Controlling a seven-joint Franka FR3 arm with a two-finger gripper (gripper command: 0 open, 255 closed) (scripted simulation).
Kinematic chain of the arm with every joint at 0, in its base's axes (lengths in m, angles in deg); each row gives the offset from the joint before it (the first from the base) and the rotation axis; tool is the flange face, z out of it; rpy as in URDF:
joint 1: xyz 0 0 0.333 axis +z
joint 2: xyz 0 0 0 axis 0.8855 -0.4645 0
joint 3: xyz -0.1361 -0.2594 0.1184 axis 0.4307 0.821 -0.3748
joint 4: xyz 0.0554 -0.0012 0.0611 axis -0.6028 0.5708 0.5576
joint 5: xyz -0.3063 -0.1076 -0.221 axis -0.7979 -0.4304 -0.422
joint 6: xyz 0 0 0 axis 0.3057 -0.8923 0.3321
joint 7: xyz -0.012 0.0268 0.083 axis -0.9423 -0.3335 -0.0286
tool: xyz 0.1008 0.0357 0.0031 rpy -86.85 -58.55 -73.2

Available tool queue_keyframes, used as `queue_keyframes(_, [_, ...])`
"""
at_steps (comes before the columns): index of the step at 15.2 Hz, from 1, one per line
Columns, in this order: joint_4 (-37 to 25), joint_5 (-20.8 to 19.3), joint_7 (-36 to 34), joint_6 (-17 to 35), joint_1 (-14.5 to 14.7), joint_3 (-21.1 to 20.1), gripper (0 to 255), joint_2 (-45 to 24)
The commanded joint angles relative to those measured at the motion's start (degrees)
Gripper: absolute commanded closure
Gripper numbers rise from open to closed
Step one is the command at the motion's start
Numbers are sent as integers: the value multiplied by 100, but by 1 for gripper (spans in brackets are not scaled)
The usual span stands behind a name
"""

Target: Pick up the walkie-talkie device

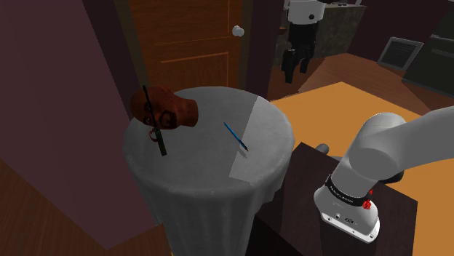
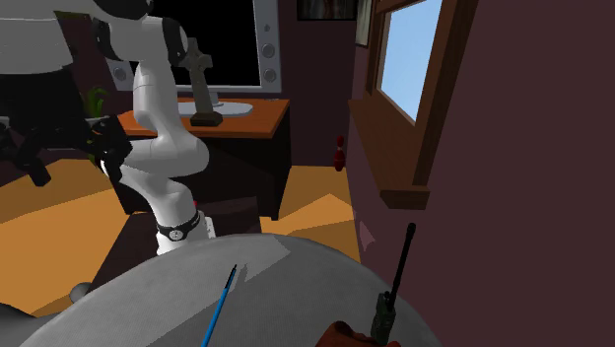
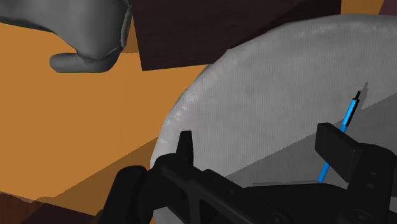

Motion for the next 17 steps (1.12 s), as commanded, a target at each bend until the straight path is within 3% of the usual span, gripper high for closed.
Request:
queue_keyframes(1, [0,0,0,0,0,0,0,0])
queue_keyframes(10, [345,735,-1572,1219,241,-1174,0,-241])
queue_keyframes(17, [141,945,-2814,2227,251,-2166,0,-938])
